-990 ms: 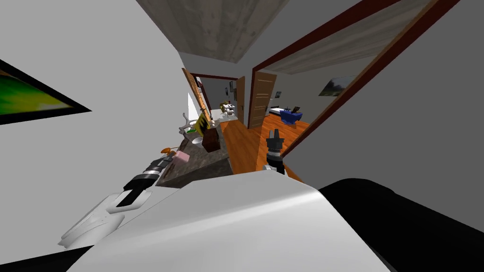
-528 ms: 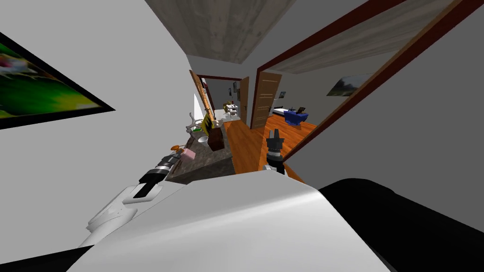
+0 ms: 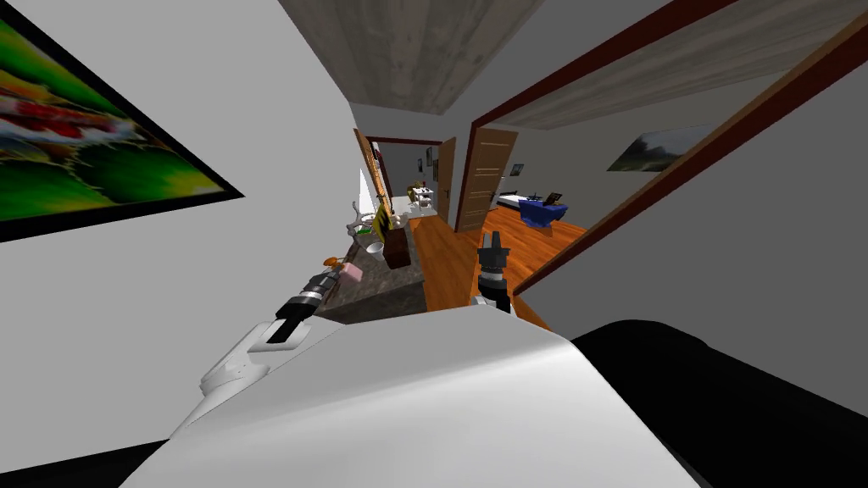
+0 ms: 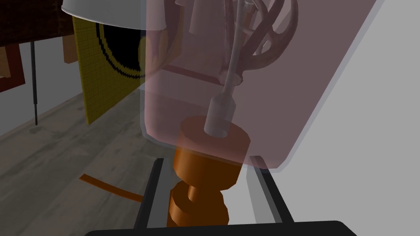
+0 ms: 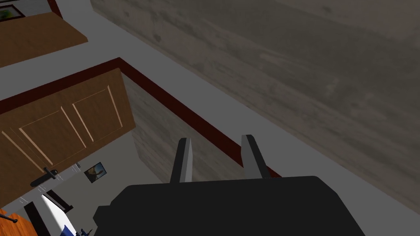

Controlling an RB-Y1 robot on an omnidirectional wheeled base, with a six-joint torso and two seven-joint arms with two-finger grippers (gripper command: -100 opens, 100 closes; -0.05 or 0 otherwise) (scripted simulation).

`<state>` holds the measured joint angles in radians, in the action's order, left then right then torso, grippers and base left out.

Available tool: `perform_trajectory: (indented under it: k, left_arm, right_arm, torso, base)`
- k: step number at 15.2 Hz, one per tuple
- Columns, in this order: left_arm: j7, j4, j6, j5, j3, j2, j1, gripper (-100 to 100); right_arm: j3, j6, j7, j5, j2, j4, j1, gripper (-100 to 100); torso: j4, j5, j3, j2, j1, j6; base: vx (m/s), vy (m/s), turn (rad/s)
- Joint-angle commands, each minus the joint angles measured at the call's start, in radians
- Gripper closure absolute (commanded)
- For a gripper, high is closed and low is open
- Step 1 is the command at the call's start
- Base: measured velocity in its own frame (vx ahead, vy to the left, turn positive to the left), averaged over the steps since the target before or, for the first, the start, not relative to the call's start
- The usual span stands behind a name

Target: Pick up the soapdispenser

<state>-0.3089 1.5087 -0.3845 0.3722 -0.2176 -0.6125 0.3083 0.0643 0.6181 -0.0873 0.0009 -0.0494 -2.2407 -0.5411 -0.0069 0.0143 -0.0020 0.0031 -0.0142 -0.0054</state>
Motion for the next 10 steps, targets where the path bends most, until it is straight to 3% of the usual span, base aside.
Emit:
perform_trajectory:
  k: [1, 5, 6, 9, 10]
  left_arm:
    - [-0.012, 0.05, 0.05, -0.003, 0.047, 0.017, 0.005, 100]
    - [-0.012, 0.102, 0.063, -0.003, 0.047, 0.017, 0.005, 100]
    - [-0.028, 0.135, 0.107, -0.004, 0.091, 0.036, 0.008, 100]
    - [-0.028, 0.178, 0.116, -0.004, 0.091, 0.036, 0.008, 100]
    - [-0.028, 0.154, 0.104, -0.005, 0.086, 0.035, 0.009, 100]
  right_arm:
    - [0.0, 0.0, 0.0, 0.0, 0.0, 0.0, 0.0, 0]
    - [0.0, 0.0, 0.0, 0.0, 0.0, 0.0, 0.0, 0]
    - [0.0, 0.0, 0.0, 0.0, 0.0, 0.0, 0.0, 0]
    - [0.0, 0.0, 0.0, 0.0, 0.0, 0.0, 0.0, 0]
    - [0.0, 0.0, 0.0, 0.0, 0.0, 0.0, 0.0, 0]
  torso:
    - [0.0, 0.0, 0.0, 0.0, 0.0, 0.0]
    - [0.0, 0.0, 0.0, 0.0, -0.001, 0.001]
    - [0.0, 0.0, 0.0, 0.0, 0.001, 0.001]
    - [0.0, 0.001, 0.0, 0.0, -0.002, 0.0]
    - [0.0, 0.0, 0.0, 0.0, -0.001, 0.001]
  base:
    - [0.01, 0.068, 0.195]
    - [0.008, 0.053, 0.06]
    - [0.002, 0.044, 0.151]
    - [0.013, 0.062, 0.108]
    - [0.008, 0.019, -0.014]
